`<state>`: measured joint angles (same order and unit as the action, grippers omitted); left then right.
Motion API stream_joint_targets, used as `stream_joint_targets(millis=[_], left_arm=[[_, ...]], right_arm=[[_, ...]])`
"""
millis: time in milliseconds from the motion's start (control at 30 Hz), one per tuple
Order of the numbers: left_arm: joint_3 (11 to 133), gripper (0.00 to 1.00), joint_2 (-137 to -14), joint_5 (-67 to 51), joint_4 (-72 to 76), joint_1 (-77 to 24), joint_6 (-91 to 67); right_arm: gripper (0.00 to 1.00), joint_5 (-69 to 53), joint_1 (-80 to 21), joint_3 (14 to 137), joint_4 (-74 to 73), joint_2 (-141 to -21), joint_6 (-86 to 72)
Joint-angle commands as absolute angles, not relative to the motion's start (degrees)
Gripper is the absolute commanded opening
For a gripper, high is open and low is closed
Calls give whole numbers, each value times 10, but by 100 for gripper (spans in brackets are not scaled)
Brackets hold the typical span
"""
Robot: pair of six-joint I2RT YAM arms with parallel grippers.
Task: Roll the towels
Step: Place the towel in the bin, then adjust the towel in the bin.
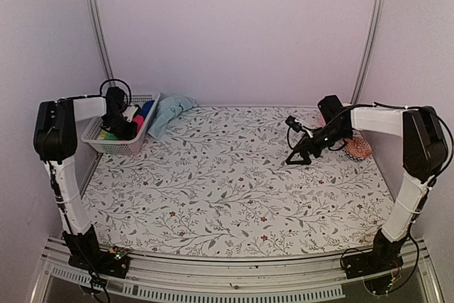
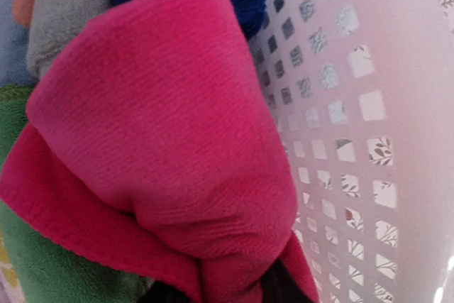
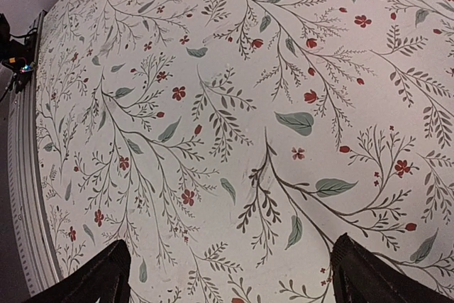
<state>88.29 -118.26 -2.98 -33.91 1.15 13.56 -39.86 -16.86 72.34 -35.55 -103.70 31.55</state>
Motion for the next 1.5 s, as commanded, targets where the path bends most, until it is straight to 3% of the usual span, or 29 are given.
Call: stream_joint_targets(millis=[0, 133, 733, 1400, 1467], left_arm=[[890, 46, -1202, -65, -375, 23, 114], [893, 55, -1185, -64, -370, 26, 103], [871, 78, -1092, -27, -333, 18, 63], [870, 66, -1182, 12, -306, -11, 34], [869, 61, -1187, 13, -303, -11, 34]], right_arm=[[99, -412, -170, 722, -357, -1013, 321], [99, -412, -170, 722, -357, -1013, 321], [99, -411, -170, 722, -357, -1015, 321], [99, -415, -170, 723, -358, -1015, 324], [99, -415, -170, 722, -358, -1015, 324]])
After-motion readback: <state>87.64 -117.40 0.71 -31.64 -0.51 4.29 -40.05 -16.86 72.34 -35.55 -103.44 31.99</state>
